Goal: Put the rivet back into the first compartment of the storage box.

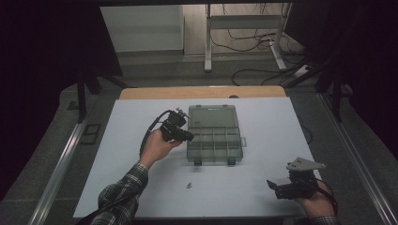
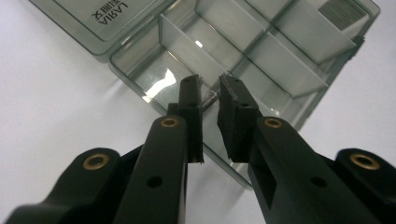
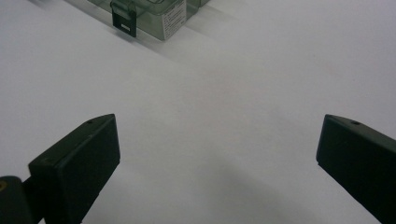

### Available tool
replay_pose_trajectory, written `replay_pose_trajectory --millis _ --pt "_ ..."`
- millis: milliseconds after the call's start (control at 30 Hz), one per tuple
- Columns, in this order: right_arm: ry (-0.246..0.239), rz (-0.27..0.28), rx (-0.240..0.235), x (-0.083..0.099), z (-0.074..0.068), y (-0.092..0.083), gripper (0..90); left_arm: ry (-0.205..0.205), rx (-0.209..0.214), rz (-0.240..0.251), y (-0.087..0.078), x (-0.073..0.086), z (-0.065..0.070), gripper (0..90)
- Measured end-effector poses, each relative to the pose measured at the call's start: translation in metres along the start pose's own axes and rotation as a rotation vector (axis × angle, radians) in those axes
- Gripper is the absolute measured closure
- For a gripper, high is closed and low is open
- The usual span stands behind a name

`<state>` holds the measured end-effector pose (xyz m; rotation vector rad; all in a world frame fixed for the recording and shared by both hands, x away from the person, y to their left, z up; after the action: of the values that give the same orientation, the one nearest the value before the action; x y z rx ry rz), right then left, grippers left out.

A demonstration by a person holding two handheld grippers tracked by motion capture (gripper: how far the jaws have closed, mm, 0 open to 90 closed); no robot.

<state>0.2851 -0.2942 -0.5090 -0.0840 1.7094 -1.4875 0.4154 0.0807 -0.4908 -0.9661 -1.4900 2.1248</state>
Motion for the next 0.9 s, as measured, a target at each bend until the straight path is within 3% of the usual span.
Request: replay_pose_trajectory --millis 333,500,767,900 --pt "-0.004 -0.001 0.000 0.000 0.000 0.000 0.0 -0.015 -0.021 -0.005 0.011 -0.010 -0.002 78.6" --pt "-0.005 -0.001 0.000 0.000 0.000 0.000 0.0 -0.017 -0.022 0.003 0.011 -0.010 -0.003 70.6" --pt "-0.004 0.001 0.001 0.000 0.000 0.000 0.0 -0.009 -0.023 0.012 0.007 -0.006 -0.001 66.4" --pt "-0.003 0.001 0.002 0.000 0.000 0.000 0.0 0.005 -0.020 0.019 0.005 -0.002 0.001 58.6"
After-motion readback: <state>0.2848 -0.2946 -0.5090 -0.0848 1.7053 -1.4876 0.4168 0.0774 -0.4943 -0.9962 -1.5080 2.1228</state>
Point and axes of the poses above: each handheld gripper's, and its own axes: y roughly forward along the jaws, x roughly out of its underside, z roughly to its right, the point moved 4 cm from there along y, roughly forward along the jaws, and after that the axes turned 12 degrees about -z, right-handed, at the moved point
